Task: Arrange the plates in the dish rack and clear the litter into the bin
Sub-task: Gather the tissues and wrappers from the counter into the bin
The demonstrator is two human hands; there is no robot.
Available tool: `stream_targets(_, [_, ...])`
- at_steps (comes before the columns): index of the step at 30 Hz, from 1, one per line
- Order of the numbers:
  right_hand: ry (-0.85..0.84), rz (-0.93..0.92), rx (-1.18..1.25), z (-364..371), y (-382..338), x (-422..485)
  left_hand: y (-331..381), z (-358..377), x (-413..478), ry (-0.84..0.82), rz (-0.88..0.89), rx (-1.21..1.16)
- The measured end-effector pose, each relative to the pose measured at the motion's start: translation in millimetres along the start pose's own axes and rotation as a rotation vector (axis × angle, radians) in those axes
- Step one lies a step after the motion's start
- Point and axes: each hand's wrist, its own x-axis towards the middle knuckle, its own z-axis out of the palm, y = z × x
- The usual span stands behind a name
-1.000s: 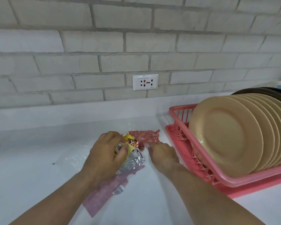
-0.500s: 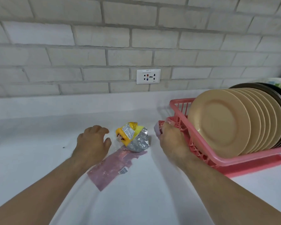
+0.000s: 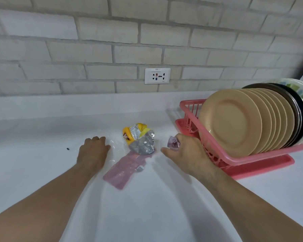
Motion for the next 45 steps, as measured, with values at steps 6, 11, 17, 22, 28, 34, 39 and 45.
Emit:
stream_targets(6, [-0.086,-0.058,-0.065,3,11,-8,2,8,-1,0.076,-0.014,-0.030])
stream_targets(11, [-0.084,-0.042,-0.009,-3,14,-12,5,-3,-3,0.133,0.119,-0.262])
stream_targets(17, [-0.082,-0.036,0.049,-4,9,-14,23,-42,-28,0.114,0.291,-0.263])
stream_targets(22, [-0.141,-0.018,0.040,-13,12,-24,36,-56,-42,0.142,0.359,-0.294])
stream_targets(28, [-0.240,-0.085,-0.030,-30,24,-36,57,-75,-69,0.131,0.297,-0.474])
stream_targets(34, [-0.221,-0.114,0.020,-37,28,-43,75,-90,-86,0.144,0.279,-0.440])
stream_targets(39, [-0.165,-0.084,0.139,-32,39,-44,83,-98,-91,0.224,0.269,-0.588])
stream_targets(45, [-0.200,-0.027,0.185,-36,36,-46,84,-106,-82,0.347,0.174,-0.652])
